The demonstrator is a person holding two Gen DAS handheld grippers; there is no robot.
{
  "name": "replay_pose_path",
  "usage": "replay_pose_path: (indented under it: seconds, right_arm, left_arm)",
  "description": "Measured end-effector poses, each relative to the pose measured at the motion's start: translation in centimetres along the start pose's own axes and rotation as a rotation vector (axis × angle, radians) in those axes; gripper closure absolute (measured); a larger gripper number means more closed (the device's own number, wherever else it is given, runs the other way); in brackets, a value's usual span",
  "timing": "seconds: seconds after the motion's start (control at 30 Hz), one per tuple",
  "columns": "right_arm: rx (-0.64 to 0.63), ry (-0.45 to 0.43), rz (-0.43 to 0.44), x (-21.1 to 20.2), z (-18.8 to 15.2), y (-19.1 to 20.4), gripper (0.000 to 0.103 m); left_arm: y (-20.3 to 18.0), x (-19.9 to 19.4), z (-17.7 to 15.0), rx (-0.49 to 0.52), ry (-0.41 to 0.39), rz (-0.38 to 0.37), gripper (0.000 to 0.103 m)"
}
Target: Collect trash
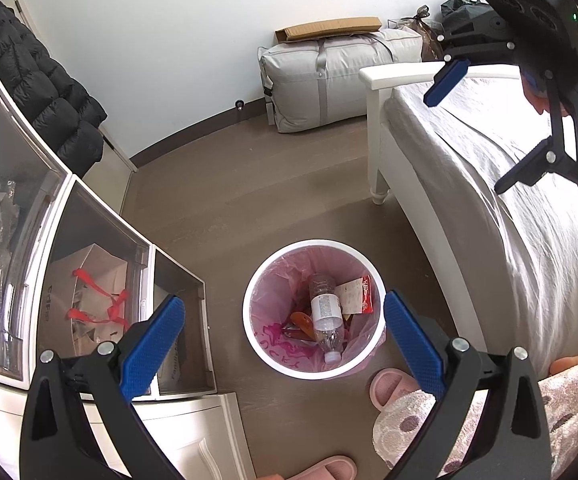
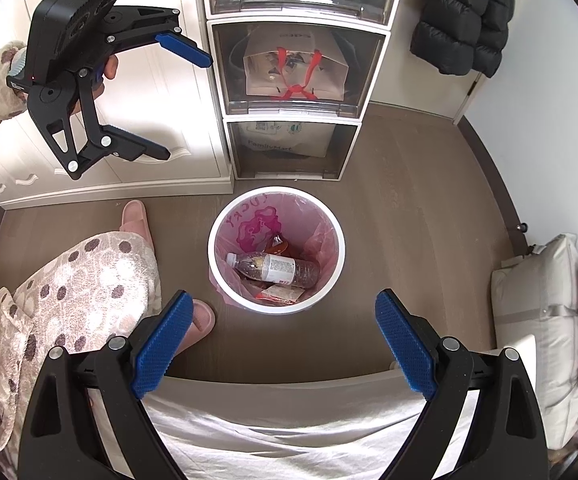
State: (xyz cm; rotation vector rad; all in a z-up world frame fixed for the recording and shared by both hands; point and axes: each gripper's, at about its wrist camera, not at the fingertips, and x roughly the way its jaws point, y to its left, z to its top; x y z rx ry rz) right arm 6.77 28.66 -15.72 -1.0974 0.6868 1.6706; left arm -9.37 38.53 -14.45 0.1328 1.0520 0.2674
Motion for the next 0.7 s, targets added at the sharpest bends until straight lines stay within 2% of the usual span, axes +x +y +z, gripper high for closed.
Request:
replay_pose_path:
  seconds: [0.27, 0.4, 0.7]
  right_arm:
    - [0.001, 0.004, 0.0, 0.09, -0.22, 0.0, 0.013]
    - [-0.001, 0.005, 0.006, 0.16, -0.32, 0.0, 0.013]
    - [-0.006, 0.011, 0.002, 0.22, -0.36, 0.1, 0.013]
  left_arm:
    - [-0.63, -0.02, -0.05, 0.029, -0.028, -0.006, 0.005]
    - [-0.9, -0.23, 0.07, 0.04, -0.055, 0.02, 0.005]
    - [-0.68, 0.12, 0.44, 0.017, -0.023, 0.006, 0.005]
